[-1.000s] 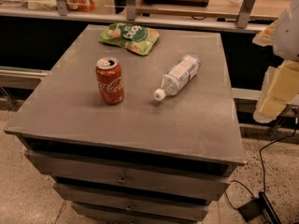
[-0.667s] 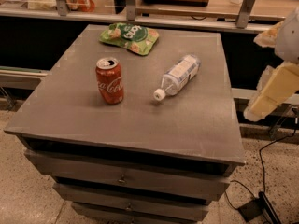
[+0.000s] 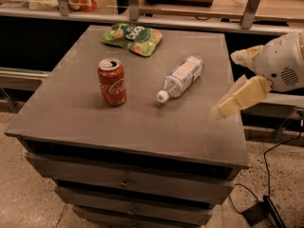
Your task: Pick coke can
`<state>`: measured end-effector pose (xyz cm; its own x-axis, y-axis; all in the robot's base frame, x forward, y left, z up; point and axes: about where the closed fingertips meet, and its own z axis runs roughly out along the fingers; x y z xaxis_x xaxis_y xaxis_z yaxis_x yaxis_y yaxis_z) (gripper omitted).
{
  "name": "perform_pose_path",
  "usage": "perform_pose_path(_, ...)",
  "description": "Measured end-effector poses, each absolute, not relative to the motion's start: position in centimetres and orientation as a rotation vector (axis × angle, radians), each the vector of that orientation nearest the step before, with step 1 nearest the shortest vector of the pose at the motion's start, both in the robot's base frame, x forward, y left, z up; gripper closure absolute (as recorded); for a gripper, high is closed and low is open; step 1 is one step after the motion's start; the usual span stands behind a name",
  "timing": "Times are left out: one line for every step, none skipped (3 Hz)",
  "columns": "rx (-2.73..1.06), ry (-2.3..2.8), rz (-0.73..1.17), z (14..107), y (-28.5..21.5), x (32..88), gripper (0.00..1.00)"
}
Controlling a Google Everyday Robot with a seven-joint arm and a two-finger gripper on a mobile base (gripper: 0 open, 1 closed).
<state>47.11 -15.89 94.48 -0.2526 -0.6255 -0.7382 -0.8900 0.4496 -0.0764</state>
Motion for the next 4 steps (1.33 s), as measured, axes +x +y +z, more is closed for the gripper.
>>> perform_pose_path(-1.304, 1.878, 0.544, 94.9, -12.4, 47.1, 0.00)
perform_pose_path(-1.314, 1.869, 0.541, 95.0, -12.2, 47.1, 0.00)
perform_pose_path(-1.253, 1.858, 0.541, 94.9, -11.4, 47.5, 0.00)
perform_pose_path(-1.151, 1.802, 0.570, 94.8, -9.7, 49.5, 0.00)
